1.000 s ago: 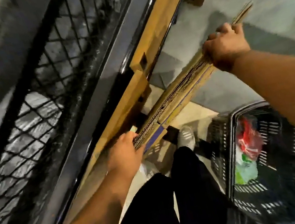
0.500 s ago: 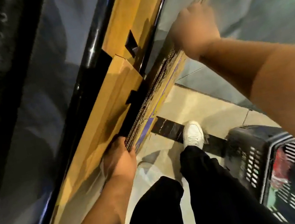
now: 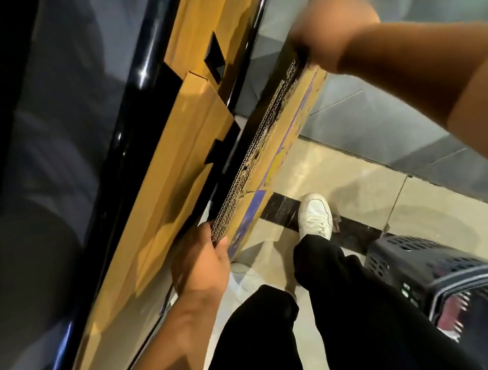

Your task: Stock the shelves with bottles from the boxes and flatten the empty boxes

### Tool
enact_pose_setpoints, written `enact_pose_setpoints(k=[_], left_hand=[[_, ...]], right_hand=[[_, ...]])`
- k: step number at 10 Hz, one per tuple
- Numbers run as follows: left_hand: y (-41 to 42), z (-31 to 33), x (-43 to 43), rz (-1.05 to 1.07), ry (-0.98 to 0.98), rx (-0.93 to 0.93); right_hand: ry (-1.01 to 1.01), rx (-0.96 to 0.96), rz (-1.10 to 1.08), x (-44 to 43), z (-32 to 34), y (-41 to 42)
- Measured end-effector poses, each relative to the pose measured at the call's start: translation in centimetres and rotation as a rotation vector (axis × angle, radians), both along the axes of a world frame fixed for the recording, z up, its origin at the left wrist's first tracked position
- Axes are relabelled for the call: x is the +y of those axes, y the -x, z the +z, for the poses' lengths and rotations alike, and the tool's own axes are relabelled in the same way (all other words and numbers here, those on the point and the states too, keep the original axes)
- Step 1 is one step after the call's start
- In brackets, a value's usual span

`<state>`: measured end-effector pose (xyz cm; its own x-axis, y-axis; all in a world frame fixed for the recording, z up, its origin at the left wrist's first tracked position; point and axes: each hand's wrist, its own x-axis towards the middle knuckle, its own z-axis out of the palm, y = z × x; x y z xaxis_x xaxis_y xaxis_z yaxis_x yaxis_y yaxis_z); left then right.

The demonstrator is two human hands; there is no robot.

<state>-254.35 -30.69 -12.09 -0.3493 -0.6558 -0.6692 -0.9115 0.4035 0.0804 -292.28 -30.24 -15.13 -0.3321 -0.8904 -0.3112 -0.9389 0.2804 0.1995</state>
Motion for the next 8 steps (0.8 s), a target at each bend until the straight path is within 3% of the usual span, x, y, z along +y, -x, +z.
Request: enact_pose_setpoints(k=[2,5,8], left_hand=[[0.4,0.0,-0.3,0.007,-0.049,-0.006],[1.1,-4.3,-1.5,0.109,0.0,-0.124],[0.6,-1.4,1.9,-0.047,0.062,0.039]], right_hand=[[-0.054,0.023,0.022,-1.2,0.9,1.1],[-0.077,0.031,-0.067,-0.9,-3.2,-1.2],[-0.015,-0.145,-0.242,1.3,-2.4,-3.2]])
